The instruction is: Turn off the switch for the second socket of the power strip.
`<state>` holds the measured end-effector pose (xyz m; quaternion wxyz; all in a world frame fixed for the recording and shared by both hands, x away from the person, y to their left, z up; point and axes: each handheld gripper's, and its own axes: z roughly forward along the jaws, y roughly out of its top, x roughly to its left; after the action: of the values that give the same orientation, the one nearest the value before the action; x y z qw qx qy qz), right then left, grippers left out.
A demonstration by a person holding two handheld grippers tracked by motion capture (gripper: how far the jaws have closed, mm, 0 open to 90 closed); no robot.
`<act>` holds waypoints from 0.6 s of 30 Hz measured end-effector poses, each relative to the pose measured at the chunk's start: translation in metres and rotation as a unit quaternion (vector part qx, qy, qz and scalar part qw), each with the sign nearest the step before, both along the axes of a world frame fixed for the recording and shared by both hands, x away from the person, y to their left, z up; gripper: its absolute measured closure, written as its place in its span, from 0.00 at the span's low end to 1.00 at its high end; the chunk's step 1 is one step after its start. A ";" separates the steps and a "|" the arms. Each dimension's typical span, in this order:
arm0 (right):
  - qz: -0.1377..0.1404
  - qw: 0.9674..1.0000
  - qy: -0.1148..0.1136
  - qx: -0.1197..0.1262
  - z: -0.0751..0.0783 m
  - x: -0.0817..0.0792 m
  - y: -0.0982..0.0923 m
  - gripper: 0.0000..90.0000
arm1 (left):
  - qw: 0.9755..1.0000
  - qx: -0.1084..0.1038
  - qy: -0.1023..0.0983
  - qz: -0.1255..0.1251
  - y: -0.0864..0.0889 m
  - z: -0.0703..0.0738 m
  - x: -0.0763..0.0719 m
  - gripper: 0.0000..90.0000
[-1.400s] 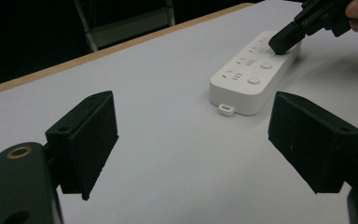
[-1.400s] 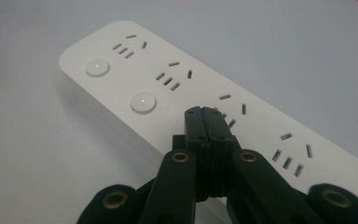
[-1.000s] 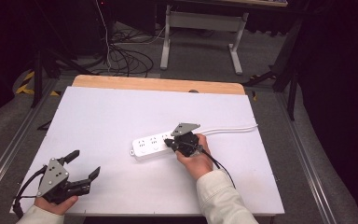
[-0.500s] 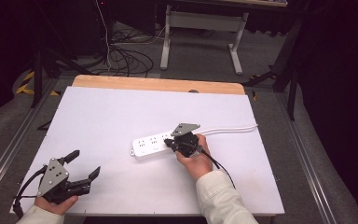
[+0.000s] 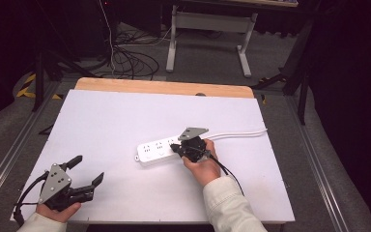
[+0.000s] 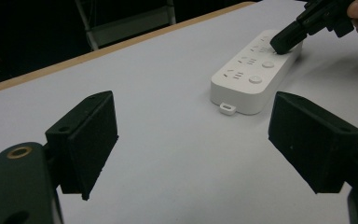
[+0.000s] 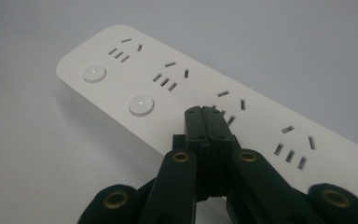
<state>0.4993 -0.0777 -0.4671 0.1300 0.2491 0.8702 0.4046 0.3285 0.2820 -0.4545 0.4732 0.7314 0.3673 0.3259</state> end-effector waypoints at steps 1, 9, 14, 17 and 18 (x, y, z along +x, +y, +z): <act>0.001 1.000 -0.001 0.000 0.000 0.000 0.000 1.00 | 1.000 0.000 0.000 0.000 0.000 0.000 0.000 0.18; -0.001 1.000 -0.014 -0.009 0.001 0.000 0.000 1.00 | 1.000 0.000 -0.002 0.000 0.000 0.000 0.000 0.18; -0.008 0.999 -0.029 -0.013 0.003 0.001 -0.002 1.00 | 1.000 0.000 -0.002 0.001 0.001 0.000 0.000 0.18; -0.008 1.000 -0.024 -0.002 0.004 0.001 -0.003 1.00 | 1.000 0.000 -0.001 0.001 0.001 0.000 0.000 0.18; -0.007 1.000 -0.026 0.001 0.005 0.001 -0.004 1.00 | 1.000 0.000 -0.001 0.001 0.000 0.000 0.000 0.18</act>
<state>0.5006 -0.0813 -0.4625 0.1549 0.2446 0.8646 0.4106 0.3290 0.2825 -0.4545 0.4733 0.7306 0.3675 0.3273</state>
